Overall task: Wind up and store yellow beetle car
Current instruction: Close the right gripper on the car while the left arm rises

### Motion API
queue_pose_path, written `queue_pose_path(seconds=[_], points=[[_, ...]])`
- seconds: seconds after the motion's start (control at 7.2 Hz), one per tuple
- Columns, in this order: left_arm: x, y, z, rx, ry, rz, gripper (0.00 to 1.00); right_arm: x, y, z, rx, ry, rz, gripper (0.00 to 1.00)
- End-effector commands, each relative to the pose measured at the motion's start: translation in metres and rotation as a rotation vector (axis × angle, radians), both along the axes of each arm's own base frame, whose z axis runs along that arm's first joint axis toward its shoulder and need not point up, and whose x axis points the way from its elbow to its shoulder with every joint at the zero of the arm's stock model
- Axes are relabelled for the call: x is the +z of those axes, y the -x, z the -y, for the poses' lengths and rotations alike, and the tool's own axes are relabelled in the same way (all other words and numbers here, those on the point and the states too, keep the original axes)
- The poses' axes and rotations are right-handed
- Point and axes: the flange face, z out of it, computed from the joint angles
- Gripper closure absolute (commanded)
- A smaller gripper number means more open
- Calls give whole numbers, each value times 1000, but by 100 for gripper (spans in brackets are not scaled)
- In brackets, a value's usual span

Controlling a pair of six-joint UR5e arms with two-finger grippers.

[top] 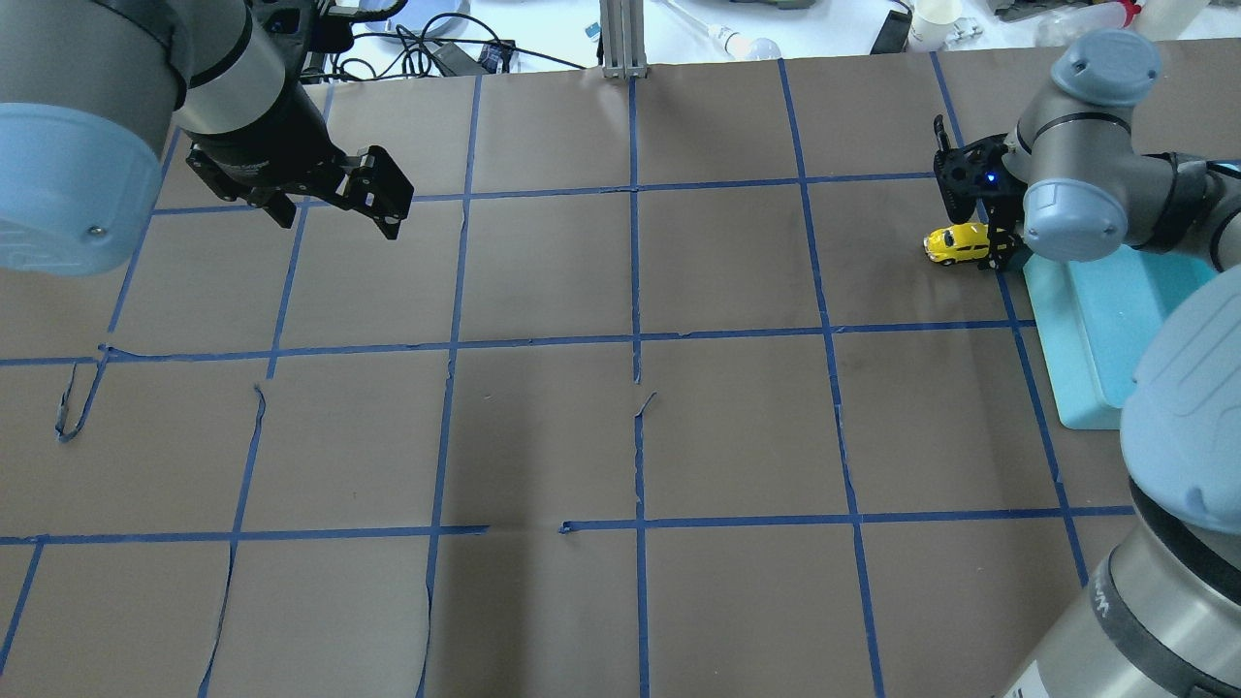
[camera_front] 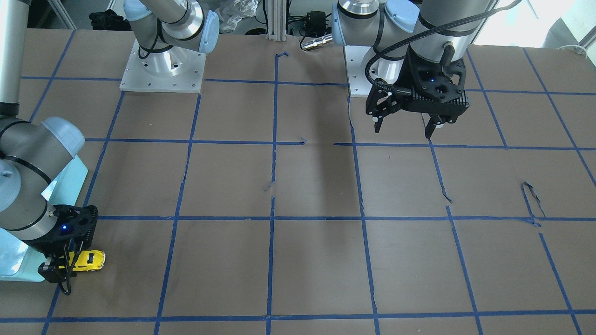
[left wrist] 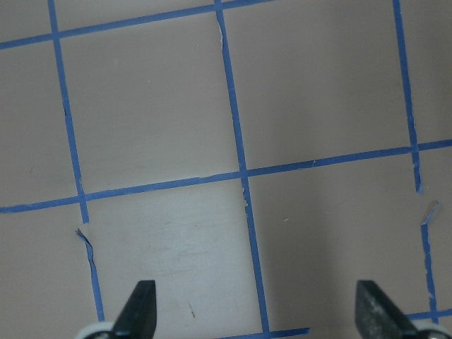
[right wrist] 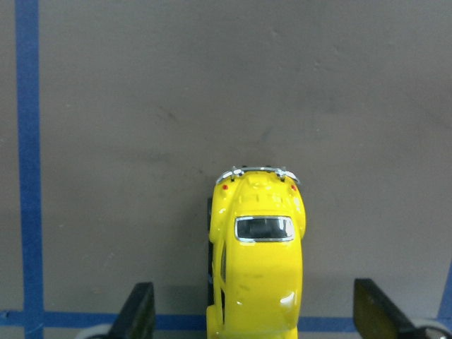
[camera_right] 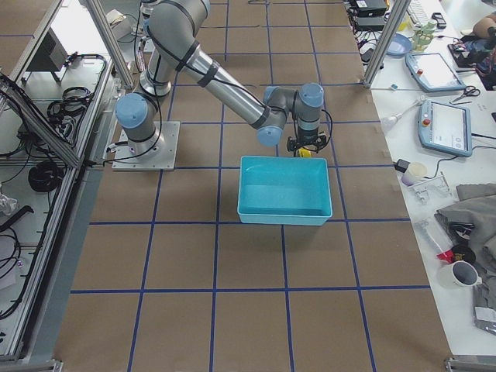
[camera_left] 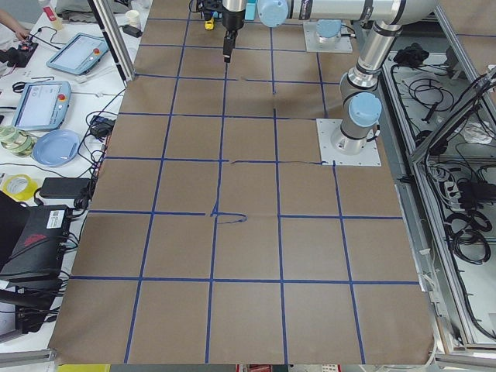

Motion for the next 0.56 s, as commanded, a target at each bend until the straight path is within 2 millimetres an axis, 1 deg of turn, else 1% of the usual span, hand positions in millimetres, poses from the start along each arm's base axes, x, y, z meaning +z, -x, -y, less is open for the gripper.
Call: queue_pose_path(seconds=[0.0, 0.14, 0.28, 0.42], points=[[0, 0, 0, -7, 0, 2, 0, -6, -2, 1, 1, 0, 23, 11], [-1, 0, 1, -7, -2, 1, 0, -6, -3, 0, -1, -2, 28, 17], [0, 0, 0, -7, 0, 1, 0, -8, -3, 0, -5, -5, 28, 34], [-1, 0, 0, -7, -2, 1, 0, -7, -3, 0, -6, -4, 27, 57]])
